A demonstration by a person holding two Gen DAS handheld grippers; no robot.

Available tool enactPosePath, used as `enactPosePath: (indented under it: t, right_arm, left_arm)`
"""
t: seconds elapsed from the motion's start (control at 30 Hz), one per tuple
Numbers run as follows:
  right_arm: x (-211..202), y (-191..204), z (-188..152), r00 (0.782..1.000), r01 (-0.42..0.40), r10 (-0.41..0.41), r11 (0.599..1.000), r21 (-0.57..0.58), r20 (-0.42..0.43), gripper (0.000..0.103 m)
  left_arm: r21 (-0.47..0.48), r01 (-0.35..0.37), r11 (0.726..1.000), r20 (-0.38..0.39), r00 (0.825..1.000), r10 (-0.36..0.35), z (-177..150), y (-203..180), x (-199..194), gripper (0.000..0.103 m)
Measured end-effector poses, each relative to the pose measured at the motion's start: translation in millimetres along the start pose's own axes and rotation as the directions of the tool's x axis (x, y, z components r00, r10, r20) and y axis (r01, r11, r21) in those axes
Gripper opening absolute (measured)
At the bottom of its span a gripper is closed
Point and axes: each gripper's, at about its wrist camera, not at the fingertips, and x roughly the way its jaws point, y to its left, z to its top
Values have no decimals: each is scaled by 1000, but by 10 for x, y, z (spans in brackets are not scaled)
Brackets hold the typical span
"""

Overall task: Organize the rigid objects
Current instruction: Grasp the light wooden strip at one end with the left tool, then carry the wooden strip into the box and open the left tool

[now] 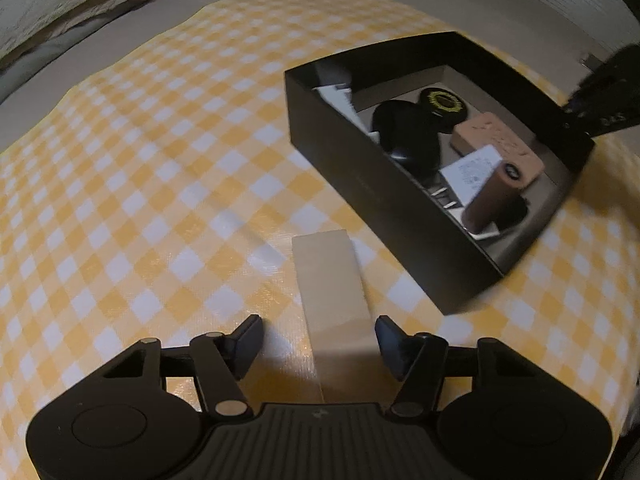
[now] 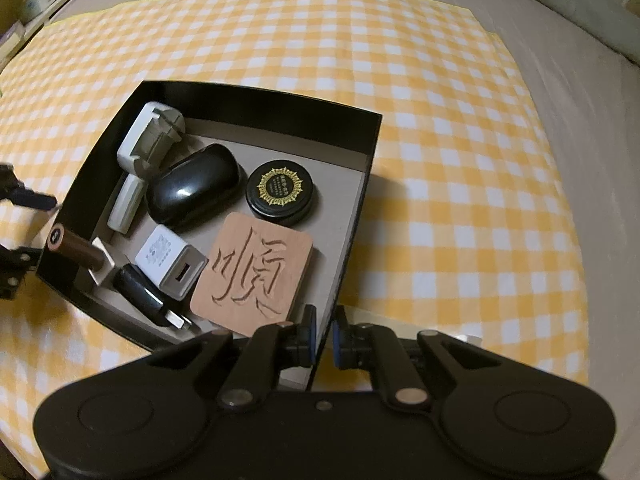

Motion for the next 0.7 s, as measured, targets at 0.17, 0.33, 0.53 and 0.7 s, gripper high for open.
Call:
enactPosePath:
  t: [0.17, 0.33, 0.53, 0.7]
  right_arm:
    - [-64, -241, 60, 999, -45, 42, 993, 113, 35, 7]
    - [-99, -396, 118, 998, -44, 37, 988, 147, 50, 6]
    - [-109, -413, 134, 998, -41, 34, 988, 149, 50, 6]
    - [-94, -384, 193, 998, -46, 38, 986, 161, 50, 6]
  left_arm:
    - [-82, 1, 997, 25, 1000, 1, 13, 83, 4, 36]
    - [-206, 0, 979, 39, 999, 8, -26, 223, -43, 34]
    - [-340, 37, 940, 71, 997, -13, -116, 319, -136, 34]
    - [-402, 64, 913, 114, 993, -19, -214, 333, -273, 34]
